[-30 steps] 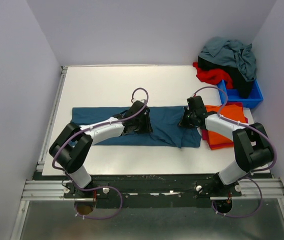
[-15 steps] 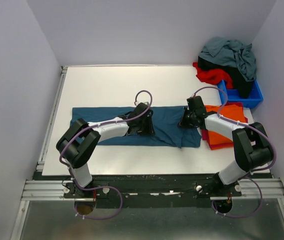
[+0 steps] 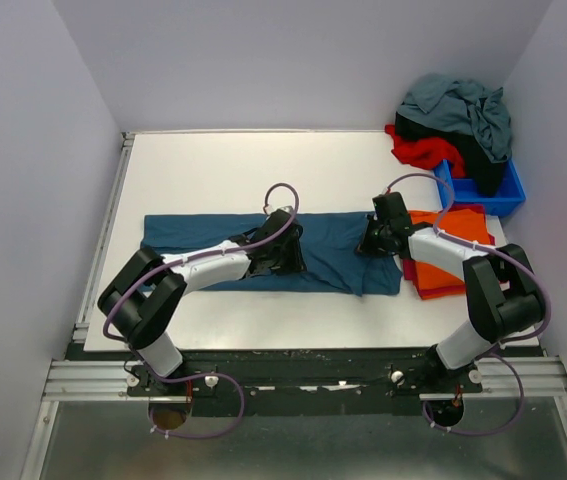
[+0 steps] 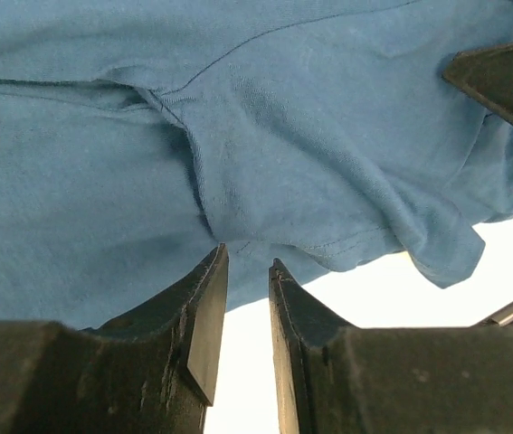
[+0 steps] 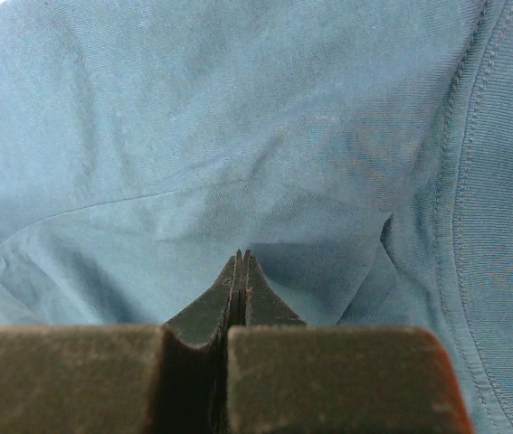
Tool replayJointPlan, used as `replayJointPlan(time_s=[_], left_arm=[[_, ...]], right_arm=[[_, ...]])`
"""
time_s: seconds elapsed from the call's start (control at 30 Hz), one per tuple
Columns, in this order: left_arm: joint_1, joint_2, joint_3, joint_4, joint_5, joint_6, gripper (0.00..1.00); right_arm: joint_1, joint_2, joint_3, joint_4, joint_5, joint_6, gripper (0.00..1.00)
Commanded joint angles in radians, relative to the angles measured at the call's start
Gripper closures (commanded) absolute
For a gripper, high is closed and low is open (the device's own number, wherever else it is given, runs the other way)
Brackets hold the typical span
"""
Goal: Fold and stack the t-shirts
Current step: Fold the other side of the tshirt into a rectangle
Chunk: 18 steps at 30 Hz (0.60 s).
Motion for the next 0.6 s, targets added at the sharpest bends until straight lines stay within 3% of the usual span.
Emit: replayJointPlan(time_s=[0.0, 0.27, 0.57], left_arm=[[-0.013, -0.012, -0.008, 0.022, -0.03, -0.024, 0.64], [-0.043, 0.045, 0.045, -0.051, -0.074, -0.042, 0.65], [-0.062, 0.106, 0.085, -0.06, -0.082, -0.049, 0.58]], right_arm=[[-0.004, 0.009, 0.004, 0.014, 0.008, -0.004, 0.99], [-0.004, 0.009, 0.005, 0.013, 0.009, -0.005, 0.99], [-0.004, 0.021, 0.01, 0.011, -0.002, -0.005, 0.99]])
